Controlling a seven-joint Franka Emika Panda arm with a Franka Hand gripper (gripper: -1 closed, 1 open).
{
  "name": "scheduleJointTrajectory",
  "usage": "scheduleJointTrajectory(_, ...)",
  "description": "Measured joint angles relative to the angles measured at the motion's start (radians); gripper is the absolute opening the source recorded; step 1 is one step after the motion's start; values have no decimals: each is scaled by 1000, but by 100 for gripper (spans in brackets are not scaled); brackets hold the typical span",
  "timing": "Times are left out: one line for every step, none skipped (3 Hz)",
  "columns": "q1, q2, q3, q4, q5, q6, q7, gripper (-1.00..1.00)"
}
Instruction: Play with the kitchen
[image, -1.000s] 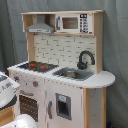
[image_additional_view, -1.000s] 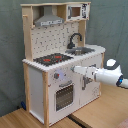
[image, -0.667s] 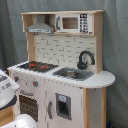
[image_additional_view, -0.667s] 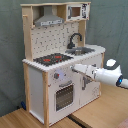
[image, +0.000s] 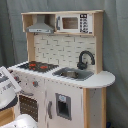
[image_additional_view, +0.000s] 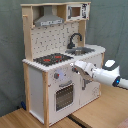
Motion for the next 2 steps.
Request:
scheduleJointTrajectory(-2, 0, 14, 8, 0, -39, 109, 100)
scheduleJointTrajectory(3, 0, 29, 31, 0, -93, 219, 100)
